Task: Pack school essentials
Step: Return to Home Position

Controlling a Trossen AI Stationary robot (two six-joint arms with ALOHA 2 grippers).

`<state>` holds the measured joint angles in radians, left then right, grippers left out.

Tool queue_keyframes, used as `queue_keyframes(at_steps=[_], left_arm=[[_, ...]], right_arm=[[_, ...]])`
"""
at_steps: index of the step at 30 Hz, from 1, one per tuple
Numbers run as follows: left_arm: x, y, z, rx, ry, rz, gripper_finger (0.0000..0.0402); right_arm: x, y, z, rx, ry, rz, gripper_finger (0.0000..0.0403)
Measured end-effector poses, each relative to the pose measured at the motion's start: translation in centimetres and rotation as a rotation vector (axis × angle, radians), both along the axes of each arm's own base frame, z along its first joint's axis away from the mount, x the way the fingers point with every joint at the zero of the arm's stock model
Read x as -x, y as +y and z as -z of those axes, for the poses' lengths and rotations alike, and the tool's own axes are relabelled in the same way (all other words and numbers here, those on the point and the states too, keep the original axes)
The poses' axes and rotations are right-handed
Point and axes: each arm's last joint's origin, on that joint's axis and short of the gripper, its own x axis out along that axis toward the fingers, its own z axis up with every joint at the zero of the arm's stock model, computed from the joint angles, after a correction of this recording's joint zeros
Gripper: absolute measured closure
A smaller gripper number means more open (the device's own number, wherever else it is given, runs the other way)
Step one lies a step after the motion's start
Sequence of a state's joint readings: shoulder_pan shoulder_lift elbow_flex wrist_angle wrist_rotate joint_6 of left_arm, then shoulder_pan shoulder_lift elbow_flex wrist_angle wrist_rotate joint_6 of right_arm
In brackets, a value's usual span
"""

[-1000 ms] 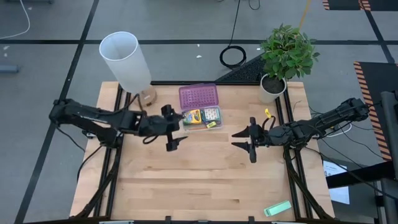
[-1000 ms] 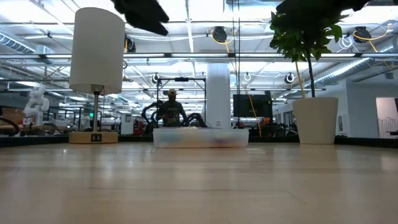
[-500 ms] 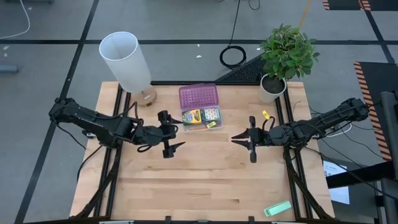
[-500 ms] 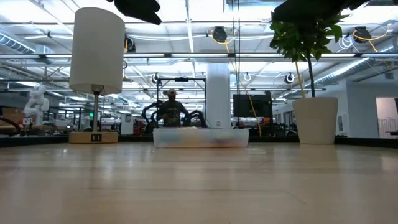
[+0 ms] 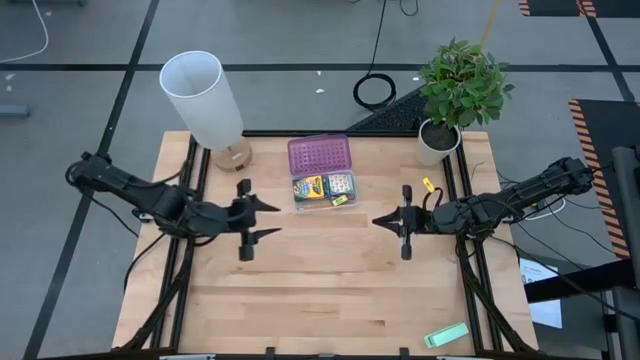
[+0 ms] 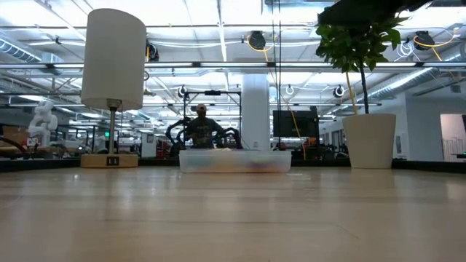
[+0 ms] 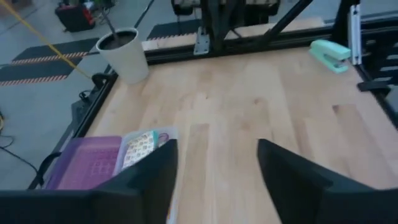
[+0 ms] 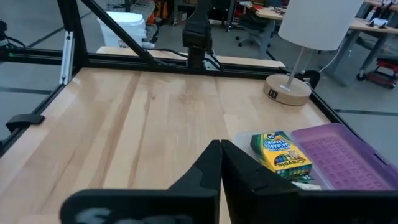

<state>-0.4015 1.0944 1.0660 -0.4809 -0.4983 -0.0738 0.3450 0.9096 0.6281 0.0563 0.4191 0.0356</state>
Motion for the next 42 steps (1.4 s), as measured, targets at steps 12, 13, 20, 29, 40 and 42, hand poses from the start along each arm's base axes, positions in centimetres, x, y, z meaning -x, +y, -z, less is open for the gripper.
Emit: queue_keyframes(at_steps=[12, 13, 20, 29, 40, 42], left_arm=[[4.0, 0.8, 3.1, -0.023, -0.149, 0.113, 0.0286], [4.3, 1.0, 3.6, -0.018, -0.178, 0.139, 0.029], [5.7, 2.3, 6.7, 0.0, -0.305, 0.22, 0.0313], [5.4, 3.8, 8.4, -0.056, -0.259, -0.012, 0.0343], [5.4, 4.2, 11.9, 0.032, -0.35, 0.129, 0.0398], [5.6, 4.2, 12.8, 0.047, -0.345, 0.157, 0.0398]], right_arm=[[0.4, 0.3, -0.3, 0.071, -0.011, -0.048, 0.0403], [0.4, 0.3, -0.3, 0.072, -0.011, -0.048, 0.0403], [0.7, 0.4, 2.1, 0.117, -0.095, -0.136, 0.0403], [1.4, 0.1, 4.7, 0.167, -0.108, -0.175, 0.0403], [2.4, -0.2, 7.2, 0.145, -0.133, -0.172, 0.0403], [2.6, -0.3, 7.6, 0.138, -0.145, -0.195, 0.0403]])
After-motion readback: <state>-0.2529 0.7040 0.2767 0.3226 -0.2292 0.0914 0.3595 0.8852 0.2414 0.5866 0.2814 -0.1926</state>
